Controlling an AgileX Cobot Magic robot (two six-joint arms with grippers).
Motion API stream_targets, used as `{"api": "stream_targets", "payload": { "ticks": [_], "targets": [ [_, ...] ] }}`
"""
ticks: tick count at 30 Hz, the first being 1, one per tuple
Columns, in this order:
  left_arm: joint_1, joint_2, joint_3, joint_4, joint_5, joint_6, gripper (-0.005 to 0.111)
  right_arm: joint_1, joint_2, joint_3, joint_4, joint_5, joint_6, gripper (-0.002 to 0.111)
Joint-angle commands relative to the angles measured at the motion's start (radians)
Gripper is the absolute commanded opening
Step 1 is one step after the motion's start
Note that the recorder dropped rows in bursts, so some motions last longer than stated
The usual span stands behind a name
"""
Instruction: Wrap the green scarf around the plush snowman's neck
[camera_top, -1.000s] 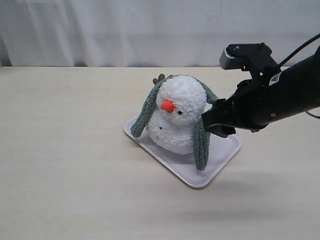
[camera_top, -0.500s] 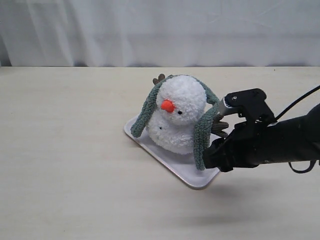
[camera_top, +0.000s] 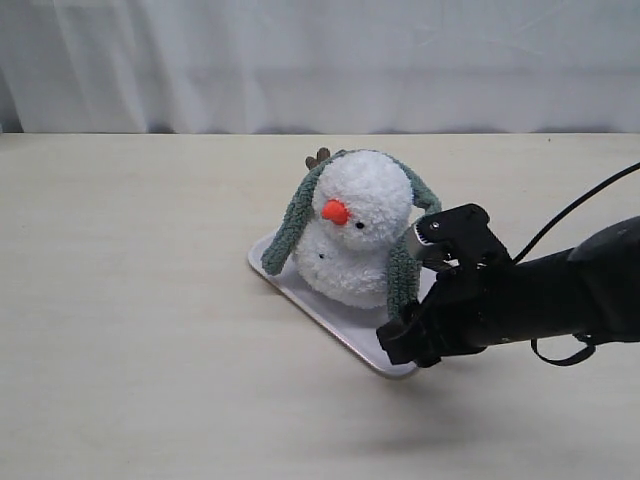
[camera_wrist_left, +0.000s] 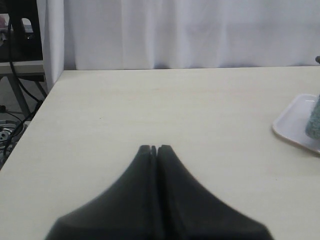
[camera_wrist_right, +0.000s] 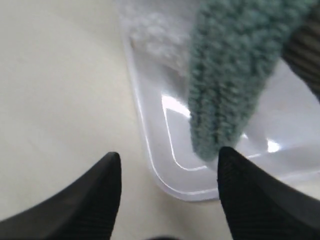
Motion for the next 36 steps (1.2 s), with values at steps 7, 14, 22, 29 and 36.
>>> {"api": "stream_targets", "payload": {
  "ticks": [7,14,22,29,36],
  "targets": [
    [0.003,-0.003,0.003,0.002,-0.008,-0.005,0.0,-0.003,0.048,-0.01,0.296,-0.074,-0.265,0.035],
    [0.003,-0.003,0.003,0.002,-0.008,-0.005,0.0,-0.003,0.022,-0.067,0.298,0.243,-0.305,0.004],
    [0.003,-0.003,0.003,0.002,-0.008,-0.005,0.0,-0.003,-0.062,-0.081,-0.108,0.055,0.106,0.022],
    [0.003,-0.003,0.003,0.002,-0.008,-0.005,0.0,-0.003,-0.039,-0.01,-0.317,-0.152,0.308,0.041],
    [0.003,-0.003,0.003,0.002,-0.008,-0.005,0.0,-0.003,0.049,-0.023,-0.251,-0.147,0.27,0.054]
  ]
}}
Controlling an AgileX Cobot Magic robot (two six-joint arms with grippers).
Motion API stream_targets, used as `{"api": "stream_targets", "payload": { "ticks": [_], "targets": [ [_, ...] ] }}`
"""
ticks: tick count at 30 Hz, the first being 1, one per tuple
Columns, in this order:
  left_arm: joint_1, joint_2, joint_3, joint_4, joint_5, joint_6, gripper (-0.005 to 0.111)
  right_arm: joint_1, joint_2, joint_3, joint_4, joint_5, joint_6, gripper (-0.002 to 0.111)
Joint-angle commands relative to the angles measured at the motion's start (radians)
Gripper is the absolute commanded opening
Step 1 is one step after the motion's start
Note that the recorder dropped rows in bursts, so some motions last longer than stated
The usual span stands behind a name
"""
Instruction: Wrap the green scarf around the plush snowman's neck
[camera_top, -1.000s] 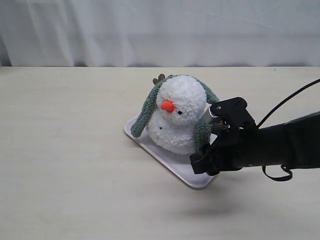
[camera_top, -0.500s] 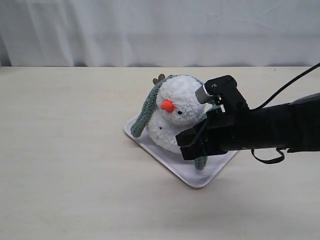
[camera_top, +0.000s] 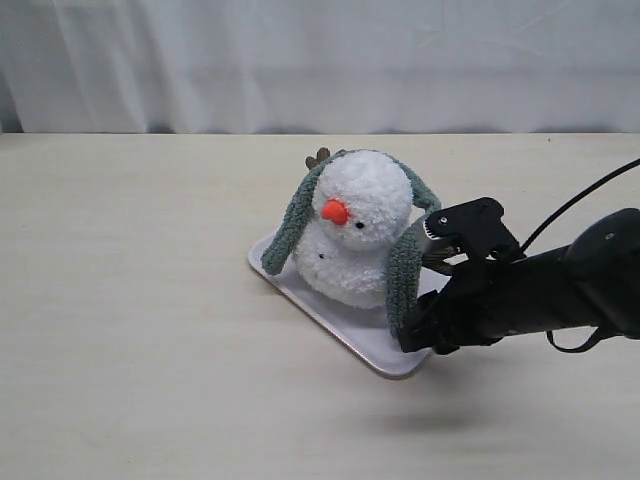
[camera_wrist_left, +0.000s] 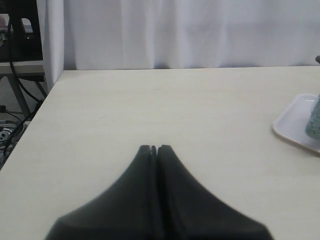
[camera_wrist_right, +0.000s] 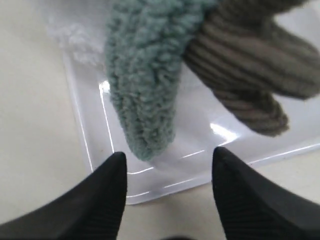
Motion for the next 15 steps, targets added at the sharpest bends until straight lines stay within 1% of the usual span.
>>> {"api": "stream_targets", "payload": {
  "ticks": [1,9,13,15],
  "targets": [
    [0.003,-0.003,0.003,0.002,-0.008,-0.004,0.0,-0.003,0.034,-0.006,0.016,-0.009,-0.017,0.054],
    [0.003,-0.003,0.003,0.002,-0.008,-0.004,0.0,-0.003,0.034,-0.031,0.028,0.066,-0.052,0.054],
    [0.003,-0.003,0.003,0.002,-0.008,-0.004,0.0,-0.003,0.034,-0.054,0.13,0.072,-0.132,0.054],
    [0.003,-0.003,0.003,0.002,-0.008,-0.004,0.0,-0.003,0.034,-0.058,0.21,0.072,-0.192,0.054]
  ]
}}
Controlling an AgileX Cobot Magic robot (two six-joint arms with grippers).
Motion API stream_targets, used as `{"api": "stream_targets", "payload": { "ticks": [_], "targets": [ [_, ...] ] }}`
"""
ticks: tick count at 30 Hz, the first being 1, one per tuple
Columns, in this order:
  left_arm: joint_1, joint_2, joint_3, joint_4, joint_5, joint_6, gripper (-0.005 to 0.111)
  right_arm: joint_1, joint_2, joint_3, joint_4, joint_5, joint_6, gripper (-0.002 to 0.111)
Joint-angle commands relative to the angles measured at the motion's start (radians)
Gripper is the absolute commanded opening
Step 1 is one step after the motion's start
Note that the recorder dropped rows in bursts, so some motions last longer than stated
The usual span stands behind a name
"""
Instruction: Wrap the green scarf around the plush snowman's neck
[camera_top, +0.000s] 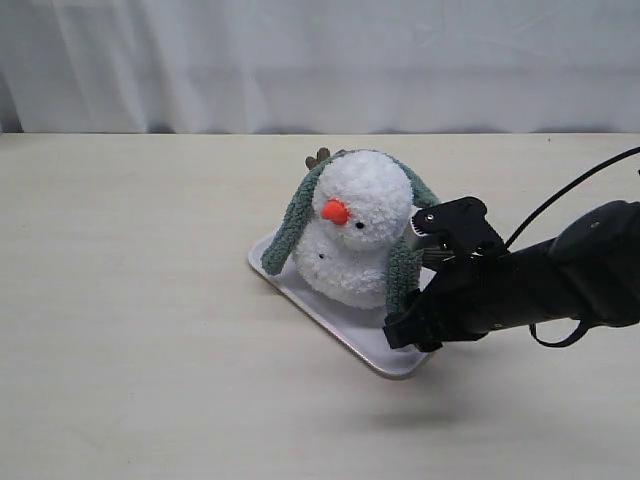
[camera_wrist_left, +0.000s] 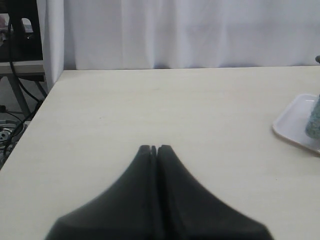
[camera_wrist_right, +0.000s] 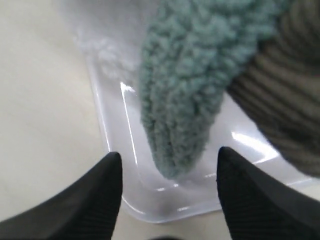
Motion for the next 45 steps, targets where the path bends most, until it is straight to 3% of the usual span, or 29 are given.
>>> {"api": "stream_targets", "payload": {
  "ticks": [1,5,11,20,26,45],
  "targets": [
    [0.003,-0.003,0.003,0.002,-0.008,-0.004,0.0,-0.003,-0.001,-0.016,0.146,0.008,-0.12,0.054],
    [0.003,-0.003,0.003,0.002,-0.008,-0.004,0.0,-0.003,0.004,-0.016,0.214,-0.002,-0.166,0.051],
    [0.003,-0.003,0.003,0.002,-0.008,-0.004,0.0,-0.003,0.033,-0.016,0.216,0.039,-0.178,0.029],
    [0.003,-0.003,0.003,0.002,-0.008,-0.004,0.0,-0.003,0.072,-0.02,0.3,0.043,-0.235,0.027],
    [0.003,-0.003,0.003,0.002,-0.008,-0.004,0.0,-0.003,0.066,-0.02,0.344,0.123,-0.323,0.004],
    [0.003,-0.003,0.003,0.002,-0.008,-0.004,0.0,-0.003,-0.11,-0.042,0.422,0.207,-0.409,0.004]
  ]
}}
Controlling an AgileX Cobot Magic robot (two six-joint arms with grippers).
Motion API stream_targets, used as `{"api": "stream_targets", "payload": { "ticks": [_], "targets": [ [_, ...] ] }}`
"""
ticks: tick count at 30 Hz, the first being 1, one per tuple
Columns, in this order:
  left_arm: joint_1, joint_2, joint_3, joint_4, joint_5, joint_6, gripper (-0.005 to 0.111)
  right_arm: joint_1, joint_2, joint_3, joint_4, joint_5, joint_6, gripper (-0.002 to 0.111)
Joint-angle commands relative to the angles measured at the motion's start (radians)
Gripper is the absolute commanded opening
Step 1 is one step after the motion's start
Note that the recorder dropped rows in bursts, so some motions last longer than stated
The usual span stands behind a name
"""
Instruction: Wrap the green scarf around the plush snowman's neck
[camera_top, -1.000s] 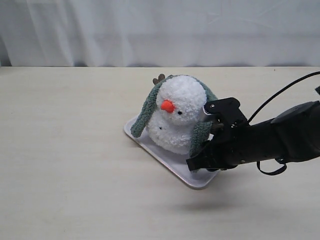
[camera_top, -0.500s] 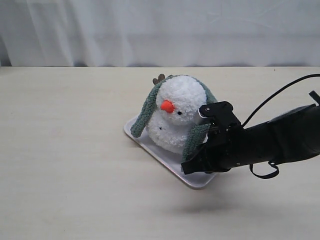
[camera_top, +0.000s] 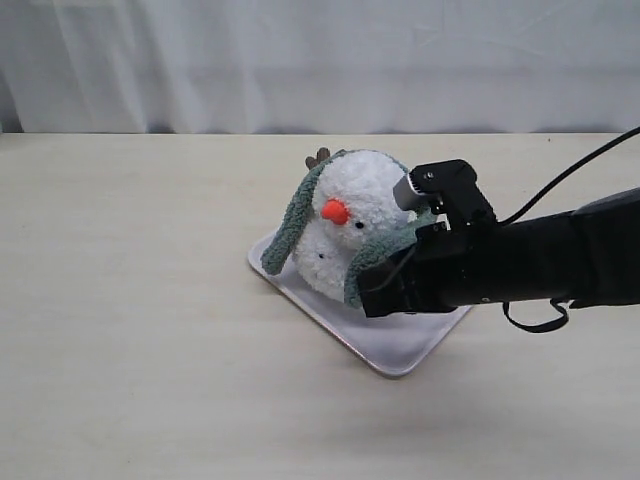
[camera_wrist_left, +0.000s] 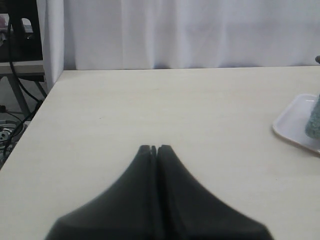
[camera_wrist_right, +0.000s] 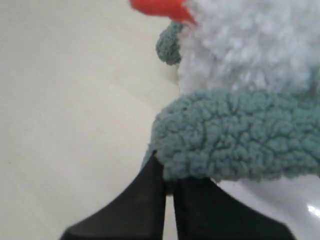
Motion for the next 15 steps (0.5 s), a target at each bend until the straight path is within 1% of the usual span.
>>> {"api": "stream_targets", "payload": {
  "ticks": [1,5,11,15],
  "targets": [
    [0.003,-0.003,0.003,0.002,-0.008,-0.004,0.0,-0.003,-0.04,-0.035,0.03,-0.01,-0.059,0.004],
    [0.003,-0.003,0.003,0.002,-0.008,-0.004,0.0,-0.003,-0.05,-0.081,0.032,-0.064,-0.044,0.004],
    [0.003,-0.003,0.003,0.002,-0.008,-0.004,0.0,-0.003,-0.05,-0.11,0.046,-0.076,-0.058,0.004],
    [0.003,-0.003,0.003,0.002,-0.008,-0.004,0.0,-0.003,-0.05,-0.11,0.034,-0.22,-0.061,0.004]
  ]
}}
